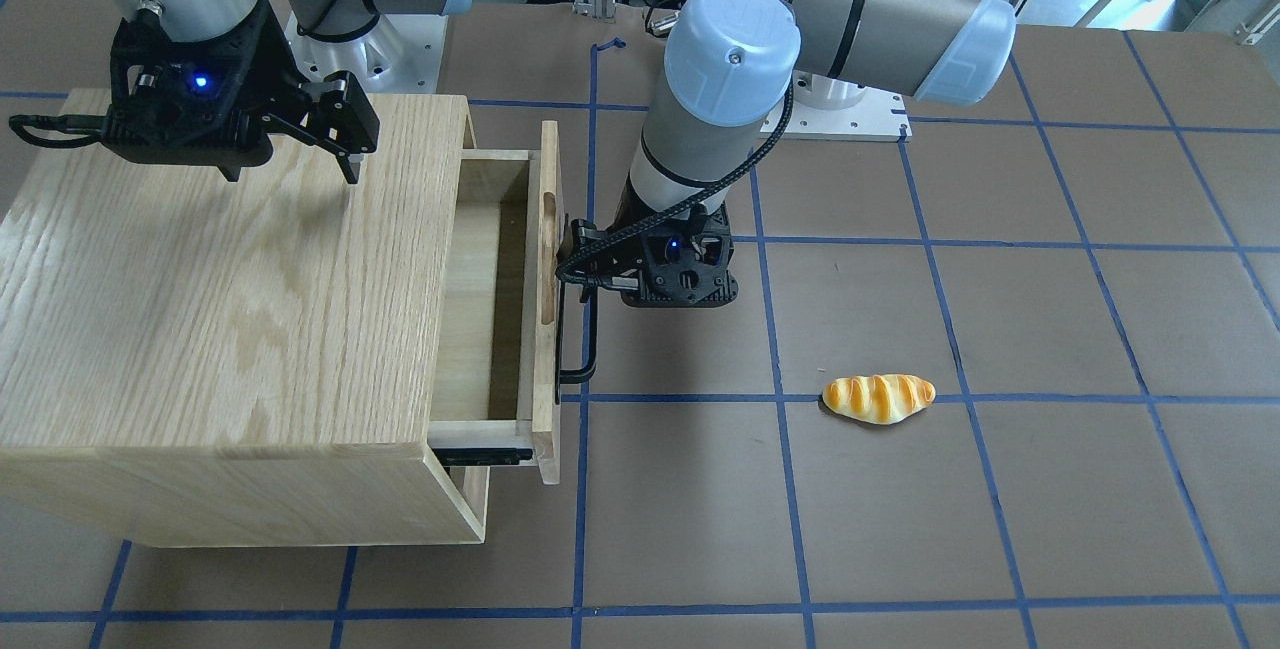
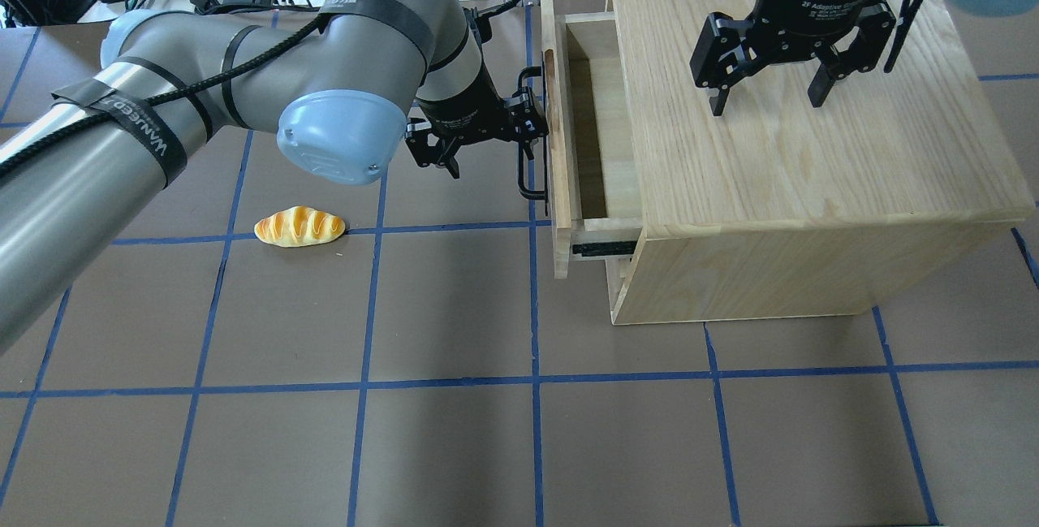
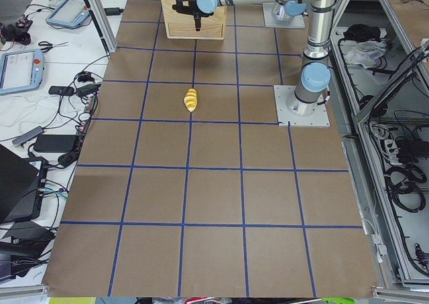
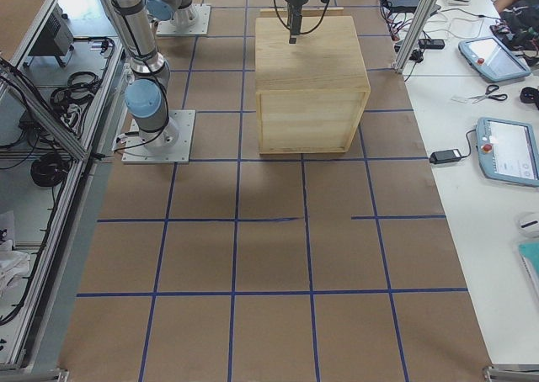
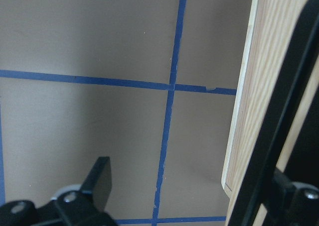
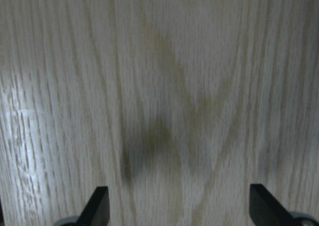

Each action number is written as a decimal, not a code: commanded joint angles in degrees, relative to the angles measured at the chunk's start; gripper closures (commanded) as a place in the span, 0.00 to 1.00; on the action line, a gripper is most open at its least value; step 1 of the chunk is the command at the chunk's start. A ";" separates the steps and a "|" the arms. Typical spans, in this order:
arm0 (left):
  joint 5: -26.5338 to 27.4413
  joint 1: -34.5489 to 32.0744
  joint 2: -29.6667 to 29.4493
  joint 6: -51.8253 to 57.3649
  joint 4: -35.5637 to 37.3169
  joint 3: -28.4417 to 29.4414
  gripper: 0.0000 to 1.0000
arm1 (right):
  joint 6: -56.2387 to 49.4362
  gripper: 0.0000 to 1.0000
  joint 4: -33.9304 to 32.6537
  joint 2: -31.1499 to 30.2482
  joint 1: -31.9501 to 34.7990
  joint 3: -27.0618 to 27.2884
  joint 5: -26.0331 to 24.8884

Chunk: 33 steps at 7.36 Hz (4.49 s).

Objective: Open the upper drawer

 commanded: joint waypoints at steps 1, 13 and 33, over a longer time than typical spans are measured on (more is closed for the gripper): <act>1.06 1.94 0.64 1.92 -1.00 -0.13 0.00 | -0.08 0.00 0.00 0.00 0.00 0.00 0.00; 1.24 8.27 3.45 10.62 -6.63 -0.57 0.00 | -0.08 0.00 0.00 0.00 0.00 0.09 0.00; 8.62 18.73 16.20 23.81 -17.97 2.60 0.00 | 0.00 0.00 0.00 0.00 0.00 0.00 0.00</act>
